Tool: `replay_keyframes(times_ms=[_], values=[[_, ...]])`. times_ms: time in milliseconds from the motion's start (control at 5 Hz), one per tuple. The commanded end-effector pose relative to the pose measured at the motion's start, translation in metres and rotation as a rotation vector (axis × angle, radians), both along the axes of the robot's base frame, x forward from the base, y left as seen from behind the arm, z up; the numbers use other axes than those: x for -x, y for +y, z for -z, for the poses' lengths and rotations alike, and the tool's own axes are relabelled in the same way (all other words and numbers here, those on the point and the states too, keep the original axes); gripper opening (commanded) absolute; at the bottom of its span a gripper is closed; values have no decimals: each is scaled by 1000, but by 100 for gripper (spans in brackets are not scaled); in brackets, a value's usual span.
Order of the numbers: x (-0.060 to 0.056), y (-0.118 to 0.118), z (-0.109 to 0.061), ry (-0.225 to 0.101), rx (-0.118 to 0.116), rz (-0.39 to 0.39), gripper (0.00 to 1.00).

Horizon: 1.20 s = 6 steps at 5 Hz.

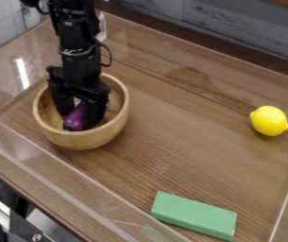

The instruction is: Remove the purple eggplant from inside the brown bowl and put it on the table

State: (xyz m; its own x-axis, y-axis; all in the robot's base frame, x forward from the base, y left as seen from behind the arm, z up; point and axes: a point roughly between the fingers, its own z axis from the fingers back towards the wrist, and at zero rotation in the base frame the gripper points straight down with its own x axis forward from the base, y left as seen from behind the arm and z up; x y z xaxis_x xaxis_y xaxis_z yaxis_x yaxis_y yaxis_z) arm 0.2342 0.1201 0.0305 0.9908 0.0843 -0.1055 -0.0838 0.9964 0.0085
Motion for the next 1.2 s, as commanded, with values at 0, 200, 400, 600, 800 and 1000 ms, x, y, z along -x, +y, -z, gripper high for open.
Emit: replay_keyframes(times_ms=[0, 200, 400, 600, 800, 1000], values=[[-4, 6, -10, -36, -13, -15, 0], [-4, 5, -18, -40, -7, -26, 0], [-4, 3, -33, -55, 1, -41, 0], [-7, -1, -58, -87, 7, -59, 0], [-8, -16, -76, -108, 18, -73, 0], [-8, -31, -84, -118, 41, -77, 0]])
